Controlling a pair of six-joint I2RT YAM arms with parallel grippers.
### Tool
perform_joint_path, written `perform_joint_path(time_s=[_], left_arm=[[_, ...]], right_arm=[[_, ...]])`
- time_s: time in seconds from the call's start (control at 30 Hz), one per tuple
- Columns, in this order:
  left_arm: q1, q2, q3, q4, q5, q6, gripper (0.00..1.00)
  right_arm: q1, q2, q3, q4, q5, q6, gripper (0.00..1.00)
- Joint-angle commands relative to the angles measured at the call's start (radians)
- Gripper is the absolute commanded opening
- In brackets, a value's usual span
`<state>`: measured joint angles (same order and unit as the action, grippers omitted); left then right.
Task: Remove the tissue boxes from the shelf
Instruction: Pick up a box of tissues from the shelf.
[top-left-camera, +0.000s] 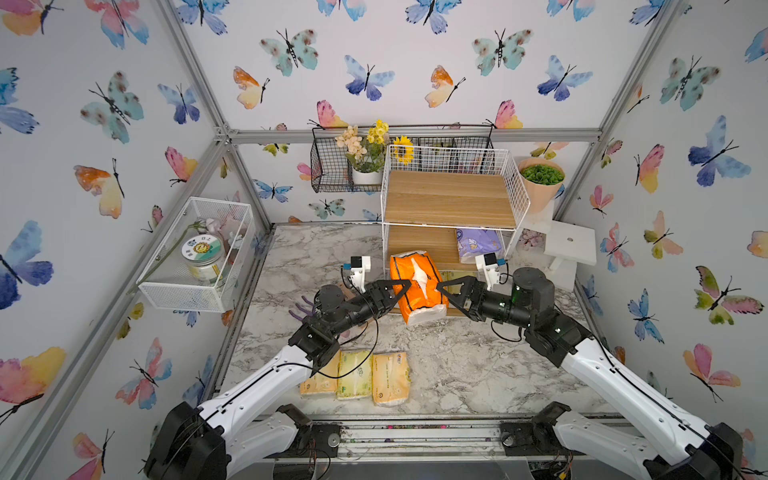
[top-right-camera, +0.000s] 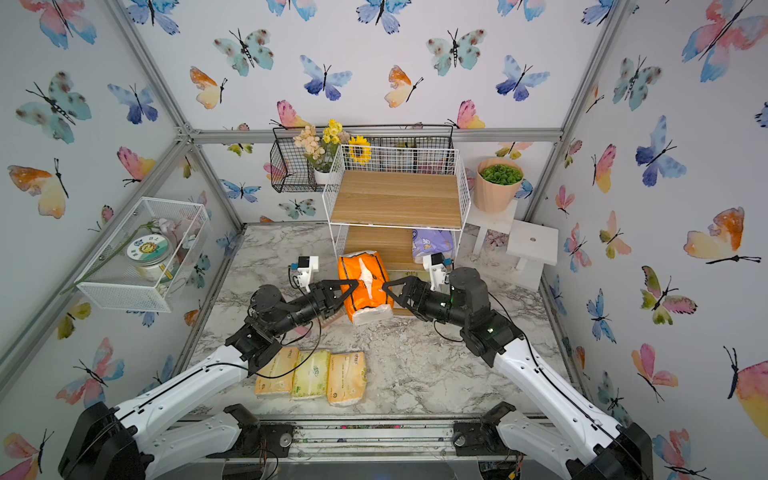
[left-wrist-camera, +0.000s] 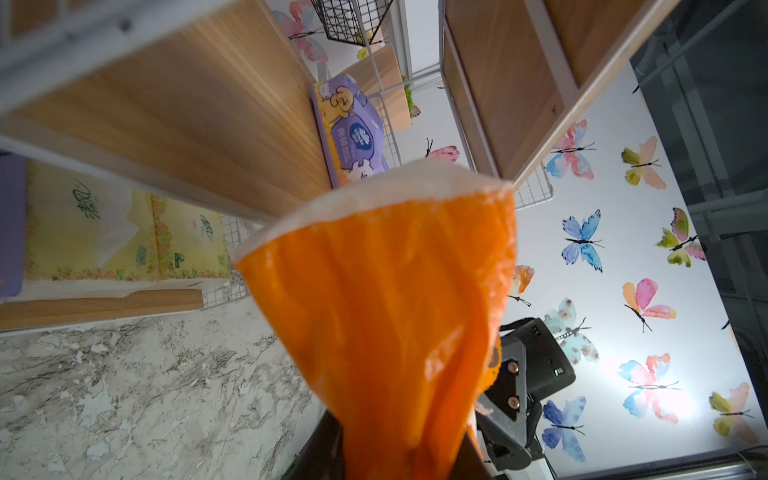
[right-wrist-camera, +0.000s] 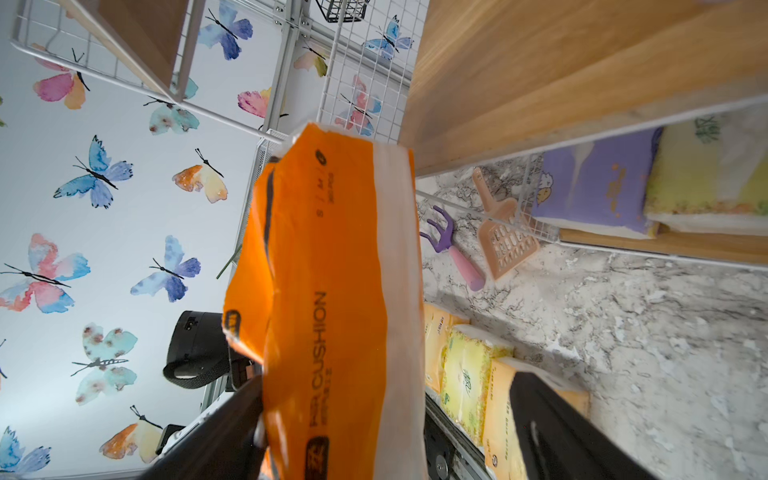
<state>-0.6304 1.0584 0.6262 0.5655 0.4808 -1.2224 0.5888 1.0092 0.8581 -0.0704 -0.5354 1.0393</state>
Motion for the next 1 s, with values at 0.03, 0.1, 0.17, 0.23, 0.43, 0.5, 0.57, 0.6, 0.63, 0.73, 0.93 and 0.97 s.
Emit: perform_joint_path(time_s=[0.03, 0.1, 0.17, 0.23, 0.43, 0.5, 0.57, 0.6, 0.63, 0.73, 0.93, 0.97], left_arm=[[0.0, -0.024, -0.042, 0.101, 0.167, 0.048, 0.25], [0.0, -0.019, -0.055, 0.139, 0.194, 0.042, 0.25], [0.0, -0.009, -0.067, 0.169, 0.217, 0.034, 0.25], [0.0, 0.0, -0.072, 0.199, 0.23, 0.025, 0.25], [-0.002, 0.028, -0.081, 0.268, 0.256, 0.006, 0.24], [-0.002, 0.039, -0.084, 0.28, 0.26, 0.001, 0.24], [-0.006, 0.047, -0.08, 0.28, 0.257, 0.003, 0.24], [-0.01, 0.052, -0.077, 0.274, 0.253, 0.006, 0.24], [-0.015, 0.057, -0.072, 0.262, 0.248, 0.015, 0.25], [-0.026, 0.065, -0.056, 0.198, 0.228, 0.05, 0.29], [-0.029, 0.031, -0.045, 0.059, 0.155, 0.112, 0.58], [-0.029, 0.019, -0.043, 0.02, 0.131, 0.127, 0.69]], right_arm=[[-0.014, -0.007, 0.022, -0.045, -0.117, -0.073, 0.94], [-0.016, -0.006, 0.006, -0.024, -0.141, -0.065, 0.94], [-0.017, -0.004, -0.021, 0.043, -0.179, -0.035, 0.93], [-0.017, -0.002, -0.048, 0.098, -0.219, -0.006, 0.91], [-0.017, 0.008, -0.077, 0.129, -0.262, -0.004, 0.8], [-0.016, 0.015, -0.088, 0.15, -0.273, 0.003, 0.75], [-0.017, 0.026, -0.097, 0.173, -0.294, 0.014, 0.72], [-0.017, 0.035, -0.099, 0.177, -0.301, 0.016, 0.7], [-0.016, 0.042, -0.103, 0.177, -0.304, 0.017, 0.67], [-0.016, 0.045, -0.122, 0.203, -0.302, 0.025, 0.61], [-0.017, 0.012, -0.162, 0.21, -0.258, 0.023, 0.48], [-0.017, 0.005, -0.175, 0.208, -0.244, 0.027, 0.47]])
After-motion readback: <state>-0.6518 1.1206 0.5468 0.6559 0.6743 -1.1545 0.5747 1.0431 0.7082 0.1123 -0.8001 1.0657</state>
